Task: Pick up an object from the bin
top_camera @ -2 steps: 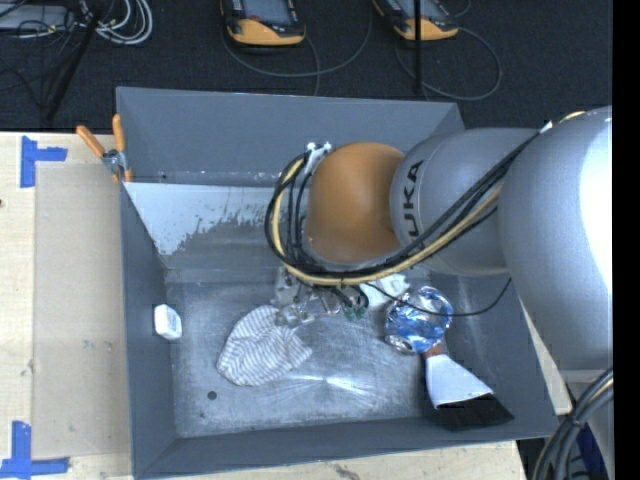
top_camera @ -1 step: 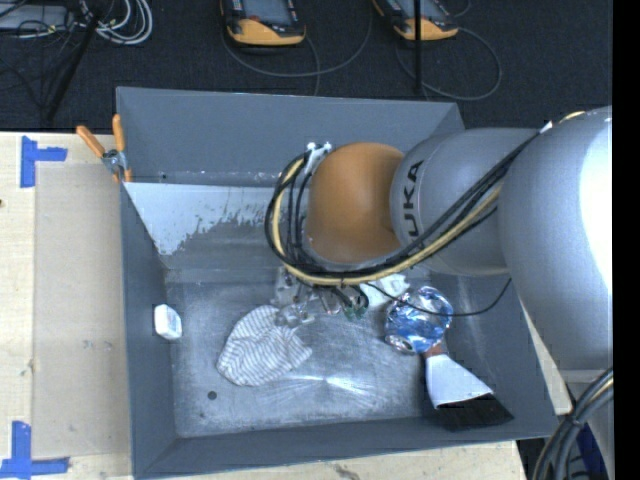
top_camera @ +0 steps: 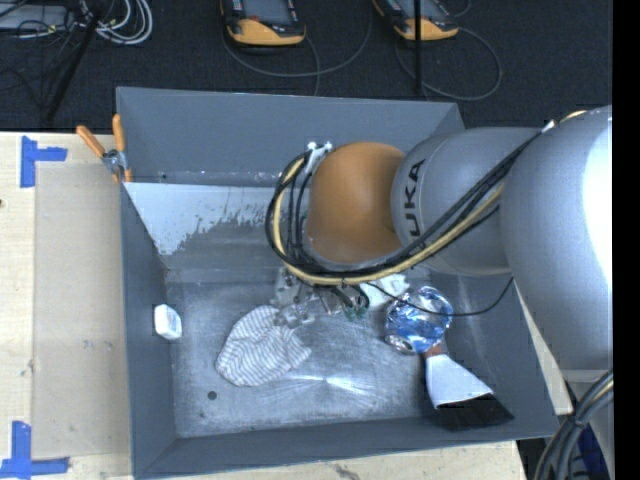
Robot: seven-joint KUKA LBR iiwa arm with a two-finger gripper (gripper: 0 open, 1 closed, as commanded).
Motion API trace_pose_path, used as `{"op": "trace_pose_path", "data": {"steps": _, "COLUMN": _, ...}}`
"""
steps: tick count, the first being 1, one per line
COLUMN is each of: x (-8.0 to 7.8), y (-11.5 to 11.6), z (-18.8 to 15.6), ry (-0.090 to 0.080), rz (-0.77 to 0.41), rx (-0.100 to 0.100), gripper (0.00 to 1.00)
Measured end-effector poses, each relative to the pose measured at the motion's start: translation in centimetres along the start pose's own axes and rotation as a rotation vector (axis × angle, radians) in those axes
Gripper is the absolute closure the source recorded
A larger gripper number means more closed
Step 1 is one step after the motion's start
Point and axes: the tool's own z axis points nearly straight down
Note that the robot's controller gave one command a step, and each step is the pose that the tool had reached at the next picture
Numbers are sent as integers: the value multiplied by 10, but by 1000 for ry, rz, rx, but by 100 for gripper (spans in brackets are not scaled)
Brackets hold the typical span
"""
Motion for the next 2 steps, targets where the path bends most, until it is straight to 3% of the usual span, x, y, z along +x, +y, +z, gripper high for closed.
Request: {"op": "trace_pose_path", "data": {"steps": 2, "x": 1, "y": 3, "z": -23, "ry": 8, "rz": -1, "rx": -7, "gripper": 100}}
